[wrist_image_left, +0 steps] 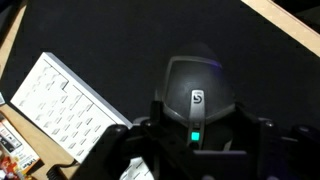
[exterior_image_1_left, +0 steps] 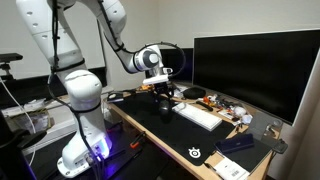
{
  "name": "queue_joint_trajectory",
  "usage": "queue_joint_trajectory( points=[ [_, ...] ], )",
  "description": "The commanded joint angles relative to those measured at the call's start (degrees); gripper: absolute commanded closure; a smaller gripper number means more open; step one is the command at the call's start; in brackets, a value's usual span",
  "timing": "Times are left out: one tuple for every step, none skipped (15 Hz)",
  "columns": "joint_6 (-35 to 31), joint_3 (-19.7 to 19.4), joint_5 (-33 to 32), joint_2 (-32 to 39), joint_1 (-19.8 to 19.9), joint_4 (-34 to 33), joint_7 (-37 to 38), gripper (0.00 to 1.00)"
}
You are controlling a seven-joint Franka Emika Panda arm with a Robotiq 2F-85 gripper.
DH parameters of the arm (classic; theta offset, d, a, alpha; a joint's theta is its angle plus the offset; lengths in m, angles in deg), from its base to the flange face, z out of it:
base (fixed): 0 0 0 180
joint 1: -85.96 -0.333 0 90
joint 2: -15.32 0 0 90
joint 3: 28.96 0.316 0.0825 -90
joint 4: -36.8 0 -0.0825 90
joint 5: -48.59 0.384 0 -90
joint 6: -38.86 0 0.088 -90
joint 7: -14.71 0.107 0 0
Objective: Move the mouse to the left on the desk
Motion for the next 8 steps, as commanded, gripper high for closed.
queue_joint_trajectory(
  points=[
    [-0.5,0.2,0.3,0.3,-0.2,0.0,1.4,0.53],
    [-0.4,-0.1,3.0,1.1,-1.3,-0.2,0.2,0.53],
    [-0.3,-0.2,5.4,1.8,-2.1,-0.3,-0.4,0.53],
    [0.3,-0.2,9.3,2.5,-3.5,-0.6,-1.1,0.53],
    [0.6,0.1,12.1,2.6,-4.6,-0.6,-0.9,0.53],
    [1.0,0.3,15.3,2.6,-5.9,-0.6,-1.3,0.53],
    [1.4,0.7,17.8,2.7,-7.0,-0.7,-1.1,0.53],
    [1.8,1.0,20.3,2.9,-8.2,-1.0,-1.0,0.53]
  ],
)
